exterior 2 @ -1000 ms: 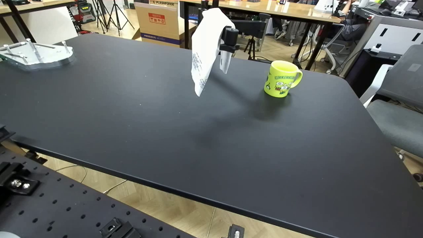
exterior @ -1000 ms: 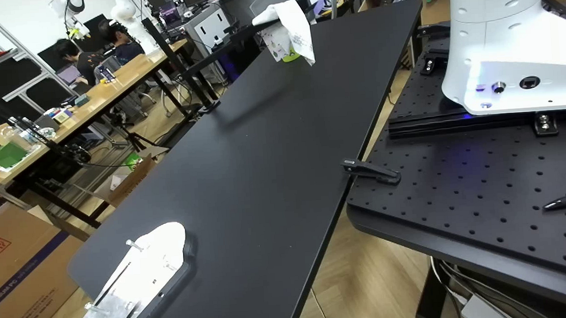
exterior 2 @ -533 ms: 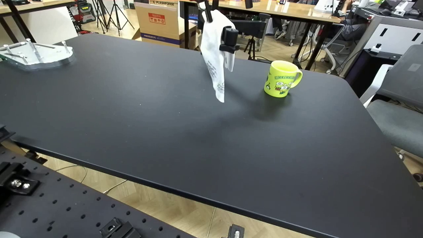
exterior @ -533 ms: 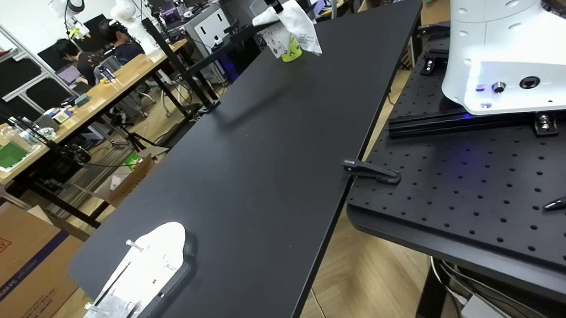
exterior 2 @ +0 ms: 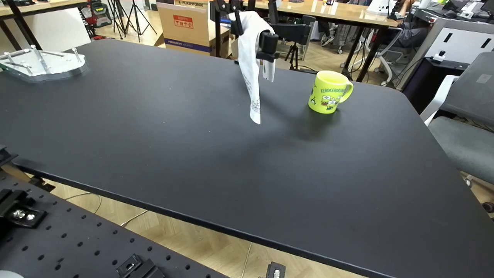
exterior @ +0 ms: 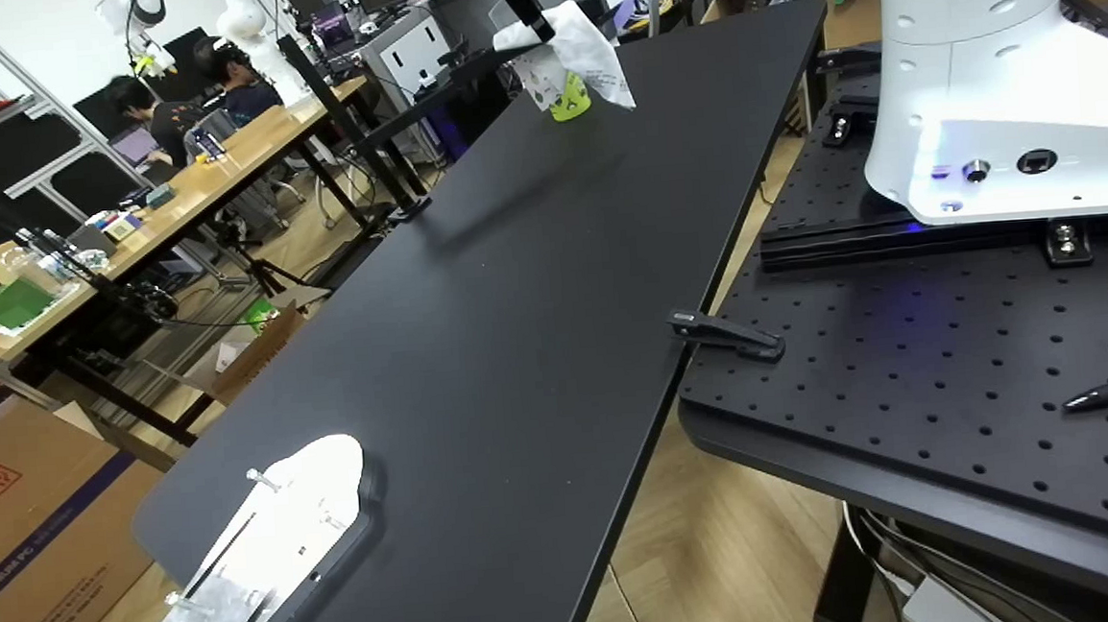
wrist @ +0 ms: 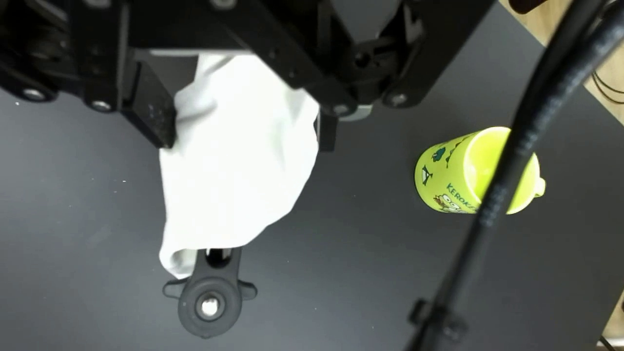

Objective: Move the white towel from the metallic object and put it on the table

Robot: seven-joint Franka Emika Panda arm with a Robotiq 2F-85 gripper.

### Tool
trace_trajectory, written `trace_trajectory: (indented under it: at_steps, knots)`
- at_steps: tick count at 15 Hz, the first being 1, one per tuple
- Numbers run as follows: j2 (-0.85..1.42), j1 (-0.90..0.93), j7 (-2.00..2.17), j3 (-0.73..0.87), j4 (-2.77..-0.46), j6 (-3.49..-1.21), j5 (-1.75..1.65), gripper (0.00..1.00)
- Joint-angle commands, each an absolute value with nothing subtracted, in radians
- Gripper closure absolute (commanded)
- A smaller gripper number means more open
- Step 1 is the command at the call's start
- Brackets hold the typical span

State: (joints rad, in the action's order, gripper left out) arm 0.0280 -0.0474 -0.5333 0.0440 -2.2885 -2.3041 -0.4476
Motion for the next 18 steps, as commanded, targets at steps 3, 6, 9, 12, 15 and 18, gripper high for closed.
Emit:
trace_trajectory:
  at_steps: [3, 6, 9, 12, 15, 18]
  knots:
    - [-0.009, -0.040, -0.547, 0.031, -2.287, -2.286, -0.440, 0.68]
    - [-0.036, -0.037, -0.538, 0.029, -2.293, -2.274, -0.445, 0.89]
    - [-0.063, -0.035, -0.533, 0.028, -2.300, -2.265, -0.442, 0.93]
    - [-0.097, -0.027, -0.534, 0.021, -2.312, -2.239, -0.446, 1.00]
    - [-0.122, -0.016, -0.545, 0.015, -2.318, -2.208, -0.430, 0.98]
    - [-0.141, 0.011, -0.590, 0.000, -2.343, -2.177, -0.380, 0.98]
